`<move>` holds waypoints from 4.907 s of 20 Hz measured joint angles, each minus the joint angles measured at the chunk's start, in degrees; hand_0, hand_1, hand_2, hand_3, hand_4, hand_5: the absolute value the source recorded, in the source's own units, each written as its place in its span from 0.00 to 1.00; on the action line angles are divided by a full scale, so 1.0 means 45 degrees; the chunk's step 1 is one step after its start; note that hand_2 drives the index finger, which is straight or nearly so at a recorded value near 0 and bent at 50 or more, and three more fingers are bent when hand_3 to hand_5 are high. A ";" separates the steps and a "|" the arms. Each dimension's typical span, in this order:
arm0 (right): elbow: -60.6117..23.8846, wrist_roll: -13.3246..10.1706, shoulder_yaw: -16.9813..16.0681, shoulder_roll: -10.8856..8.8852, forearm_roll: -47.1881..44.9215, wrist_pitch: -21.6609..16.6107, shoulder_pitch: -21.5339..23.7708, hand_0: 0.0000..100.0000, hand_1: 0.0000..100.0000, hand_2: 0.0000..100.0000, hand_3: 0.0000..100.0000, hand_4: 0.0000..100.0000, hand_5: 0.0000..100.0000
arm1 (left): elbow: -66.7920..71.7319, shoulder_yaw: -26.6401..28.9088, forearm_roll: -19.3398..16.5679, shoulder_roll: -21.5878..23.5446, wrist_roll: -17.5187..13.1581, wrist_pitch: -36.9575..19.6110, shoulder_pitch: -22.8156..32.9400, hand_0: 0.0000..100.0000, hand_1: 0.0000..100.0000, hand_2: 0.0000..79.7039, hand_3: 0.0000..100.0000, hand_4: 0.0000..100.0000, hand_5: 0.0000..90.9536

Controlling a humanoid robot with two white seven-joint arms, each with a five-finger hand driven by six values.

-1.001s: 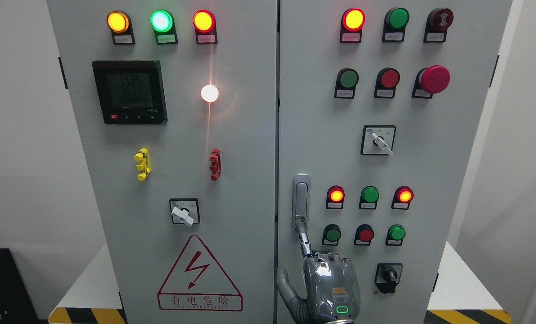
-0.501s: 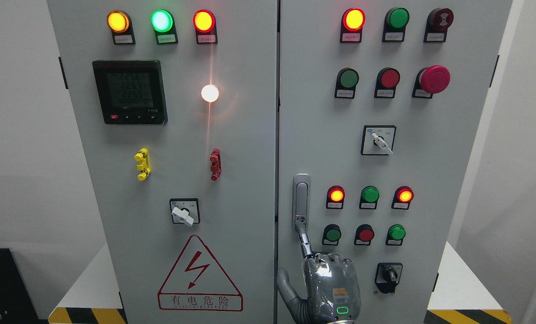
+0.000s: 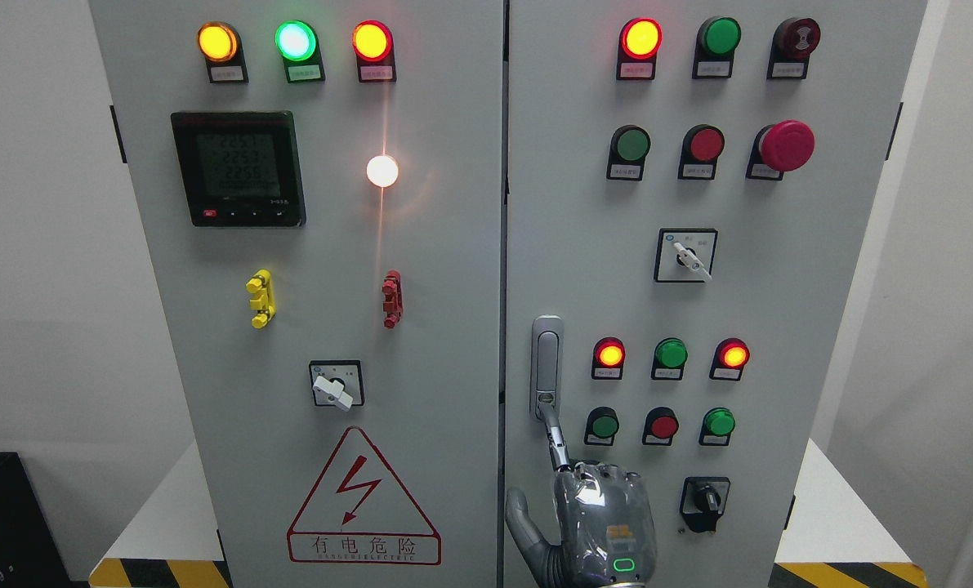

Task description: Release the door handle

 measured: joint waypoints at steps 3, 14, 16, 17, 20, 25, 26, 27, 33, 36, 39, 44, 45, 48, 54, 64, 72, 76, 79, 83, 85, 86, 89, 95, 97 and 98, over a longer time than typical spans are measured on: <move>0.0072 -0.0009 -0.0018 0.0000 0.0000 0.0023 0.0000 0.56 0.29 0.00 0.92 0.94 1.00 | 0.0000 0.0000 0.0000 0.0000 0.0000 0.0000 0.0000 0.12 0.56 0.00 0.00 0.00 0.00; 0.0225 -0.0065 -0.0045 -0.0001 -0.0004 0.0068 0.0035 0.56 0.29 0.00 0.92 0.94 1.00 | -0.0001 0.0000 0.0000 -0.0004 0.0000 0.0000 0.0000 0.12 0.56 0.00 0.00 0.00 0.00; 0.0237 -0.0066 -0.0050 0.0000 -0.0004 0.0069 0.0032 0.56 0.29 0.00 0.92 0.94 1.00 | 0.0000 0.0000 0.0000 -0.0005 0.0000 0.0000 0.0000 0.12 0.56 0.00 0.00 0.00 0.00; 0.0240 -0.0067 -0.0051 0.0000 -0.0004 0.0069 0.0032 0.56 0.29 0.00 0.92 0.94 1.00 | 0.0000 0.0000 0.0000 -0.0004 0.0000 0.0000 0.0000 0.12 0.56 0.00 0.00 0.00 0.00; 0.0255 -0.0072 -0.0054 0.0000 -0.0003 0.0069 0.0023 0.56 0.29 0.00 0.92 0.94 1.00 | 0.0000 0.0000 0.0000 -0.0005 0.0000 0.0000 0.0000 0.12 0.56 0.00 0.00 0.00 0.00; 0.0258 -0.0084 -0.0052 0.0000 -0.0003 0.0069 0.0014 0.55 0.29 0.00 0.92 0.94 1.00 | 0.0000 0.0000 0.0000 -0.0005 0.0000 0.0000 0.0000 0.12 0.56 0.00 0.00 0.00 0.00; 0.0256 -0.0083 -0.0050 0.0000 -0.0003 0.0069 0.0011 0.55 0.29 0.00 0.92 0.94 1.00 | 0.0000 0.0000 0.0000 -0.0005 0.0000 0.0000 0.0000 0.12 0.56 0.00 0.00 0.00 0.00; 0.0251 -0.0085 -0.0047 -0.0001 0.0002 0.0069 0.0009 0.55 0.29 0.00 0.92 0.94 1.00 | 0.0000 0.0000 0.0000 -0.0005 0.0000 0.0000 0.0000 0.12 0.56 0.00 0.00 0.00 0.00; 0.0203 -0.0087 -0.0037 -0.0001 0.0025 0.0046 -0.0001 0.55 0.29 0.00 0.91 0.93 1.00 | 0.0000 0.0000 0.0000 -0.0007 0.0000 0.0000 0.0000 0.12 0.56 0.00 0.00 0.00 0.00; 0.0167 -0.0086 -0.0030 -0.0002 0.0036 0.0037 -0.0003 0.55 0.29 0.03 0.91 0.93 1.00 | 0.0000 0.0000 0.0000 -0.0007 0.0000 0.0000 0.0000 0.12 0.56 0.00 0.00 0.00 0.00; 0.0116 -0.0086 -0.0025 -0.0003 0.0045 0.0026 -0.0004 0.55 0.29 0.06 0.91 0.93 1.00 | 0.0000 0.0000 0.0000 -0.0007 0.0000 0.0000 0.0000 0.12 0.56 0.00 0.00 0.00 0.00; 0.0027 -0.0057 -0.0003 -0.0003 0.0063 0.0024 -0.0003 0.55 0.29 0.11 0.90 0.93 1.00 | 0.0000 0.0000 -0.0001 -0.0007 0.0000 0.0000 0.0000 0.12 0.56 0.00 0.00 0.00 0.00; 0.0014 -0.0033 0.0000 -0.0004 0.0065 0.0024 -0.0002 0.55 0.29 0.11 0.90 0.93 1.00 | 0.0000 0.0000 -0.0001 -0.0007 0.0000 0.0000 0.0000 0.12 0.56 0.00 0.00 0.00 0.00; 0.0030 -0.0059 0.0015 -0.0003 0.0069 0.0024 -0.0002 0.55 0.29 0.13 0.90 0.93 1.00 | 0.0000 0.0000 -0.0001 -0.0007 0.0000 0.0000 0.0000 0.12 0.56 0.00 0.00 0.00 0.00; 0.0065 -0.0140 0.0033 0.0005 0.0073 0.0024 0.0002 0.55 0.30 0.15 0.90 0.92 1.00 | 0.0000 0.0000 0.0000 -0.0006 0.0000 0.0000 0.0000 0.12 0.56 0.00 0.00 0.00 0.00; 0.0082 -0.0173 0.0053 0.0012 0.0075 0.0006 0.0002 0.55 0.30 0.17 0.89 0.92 1.00 | 0.0000 0.0000 0.0000 -0.0005 -0.0001 0.0000 0.0000 0.12 0.56 0.00 0.00 0.00 0.00; -0.0178 -0.0159 0.0069 0.0014 0.0066 0.0001 0.0002 0.55 0.30 0.17 0.88 0.92 1.00 | 0.0000 0.0000 0.0000 -0.0005 -0.0001 0.0000 0.0000 0.12 0.56 0.00 0.00 0.00 0.00; -0.0374 -0.0159 0.0063 0.0016 0.0061 -0.0014 0.0003 0.54 0.30 0.17 0.88 0.92 1.00 | 0.0000 0.0000 0.0000 -0.0004 -0.0001 0.0000 0.0000 0.12 0.56 0.00 0.00 0.00 0.00; -0.0500 -0.0186 0.0061 0.0017 0.0059 -0.0017 0.0008 0.54 0.30 0.18 0.88 0.92 1.00 | 0.0000 0.0000 0.0000 -0.0005 -0.0001 0.0000 0.0000 0.12 0.56 0.00 0.00 0.00 0.00; -0.0622 -0.0185 0.0071 0.0017 0.0058 -0.0039 0.0018 0.54 0.30 0.18 0.88 0.92 1.00 | 0.0000 0.0000 0.0000 -0.0004 -0.0001 0.0000 0.0000 0.12 0.56 0.00 0.00 0.00 0.00; -0.0681 -0.0207 0.0073 0.0017 0.0057 -0.0040 0.0020 0.54 0.30 0.19 0.88 0.92 1.00 | 0.0000 0.0000 0.0000 -0.0005 -0.0001 0.0000 0.0000 0.12 0.56 0.00 0.00 0.00 0.00; -0.0711 -0.0243 0.0074 0.0017 0.0057 -0.0041 0.0022 0.54 0.30 0.19 0.88 0.92 1.00 | 0.0000 0.0000 0.0000 -0.0004 -0.0001 0.0000 0.0000 0.12 0.56 0.00 0.00 0.00 0.00; -0.0787 -0.0318 0.0077 0.0017 0.0053 -0.0064 0.0024 0.54 0.30 0.19 0.88 0.92 1.00 | 0.0000 0.0000 0.0000 -0.0004 -0.0001 0.0000 0.0000 0.12 0.56 0.00 0.00 0.00 0.00; -0.0932 -0.0355 0.0084 0.0017 0.0045 -0.0065 0.0148 0.55 0.30 0.24 0.88 0.92 1.00 | 0.0001 0.0000 0.0000 -0.0004 -0.0001 0.0000 0.0000 0.12 0.56 0.00 0.00 0.00 0.00; -0.1002 -0.0358 0.0085 0.0010 0.0040 -0.0099 0.0256 0.56 0.30 0.28 0.88 0.92 1.00 | 0.0001 0.0000 0.0000 -0.0002 -0.0001 0.0000 0.0000 0.12 0.56 0.00 0.00 0.00 0.00; -0.1048 -0.0363 0.0085 0.0005 0.0038 -0.0134 0.0320 0.56 0.30 0.29 0.88 0.92 1.00 | 0.0001 0.0000 0.0000 -0.0001 -0.0001 0.0000 0.0000 0.12 0.56 0.00 0.00 0.00 0.00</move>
